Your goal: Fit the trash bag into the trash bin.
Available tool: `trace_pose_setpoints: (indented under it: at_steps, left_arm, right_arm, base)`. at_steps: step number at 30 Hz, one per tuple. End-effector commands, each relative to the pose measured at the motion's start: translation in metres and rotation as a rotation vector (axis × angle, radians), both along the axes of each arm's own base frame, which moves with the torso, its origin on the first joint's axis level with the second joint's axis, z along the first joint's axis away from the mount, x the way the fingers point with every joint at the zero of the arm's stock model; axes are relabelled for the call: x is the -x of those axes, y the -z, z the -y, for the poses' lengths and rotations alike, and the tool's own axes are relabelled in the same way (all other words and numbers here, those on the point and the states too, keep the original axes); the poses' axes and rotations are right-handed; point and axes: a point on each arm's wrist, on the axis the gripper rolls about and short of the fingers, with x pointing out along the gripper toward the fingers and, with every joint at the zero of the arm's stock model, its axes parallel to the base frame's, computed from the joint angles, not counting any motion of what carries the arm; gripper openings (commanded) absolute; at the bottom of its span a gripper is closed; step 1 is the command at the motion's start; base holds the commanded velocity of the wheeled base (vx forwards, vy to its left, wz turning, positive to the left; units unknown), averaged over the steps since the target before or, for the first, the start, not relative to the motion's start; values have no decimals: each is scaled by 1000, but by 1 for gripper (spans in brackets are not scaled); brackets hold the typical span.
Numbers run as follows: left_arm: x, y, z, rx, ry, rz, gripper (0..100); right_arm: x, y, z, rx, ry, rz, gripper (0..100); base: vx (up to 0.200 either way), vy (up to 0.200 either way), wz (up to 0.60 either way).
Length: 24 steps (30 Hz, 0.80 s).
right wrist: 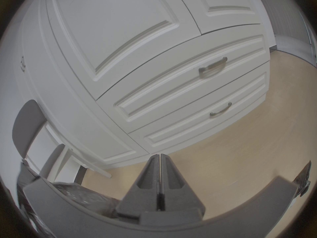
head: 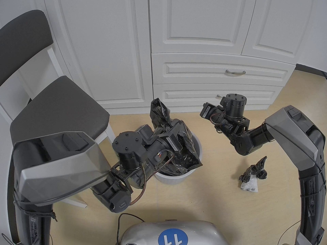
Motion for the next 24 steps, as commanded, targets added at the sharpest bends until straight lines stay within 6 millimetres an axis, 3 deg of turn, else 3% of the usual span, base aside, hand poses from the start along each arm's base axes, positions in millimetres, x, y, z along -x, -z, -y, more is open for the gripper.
trace_pose_setpoints:
  at_steps: [1,7,15,24]
  left_arm:
    - [-27,38,18,-15,-16,-10,0]
    - [-44,46,20,-28,-38,-27,0]
    - [-35,64,29,-48,-17,-62,0]
    - [-41,47,18,-24,-47,-36,0]
  right_arm:
    - [-2,-29,19,-25,37,62,0]
    - [-1,-29,19,-25,38,62,0]
    - [2,-26,14,-17,28,53,0]
    - [2,-27,15,-11,43,59,0]
  base:
    - [0,0,0]
    - [0,0,0]
    - [0,0,0]
    - [0,0,0]
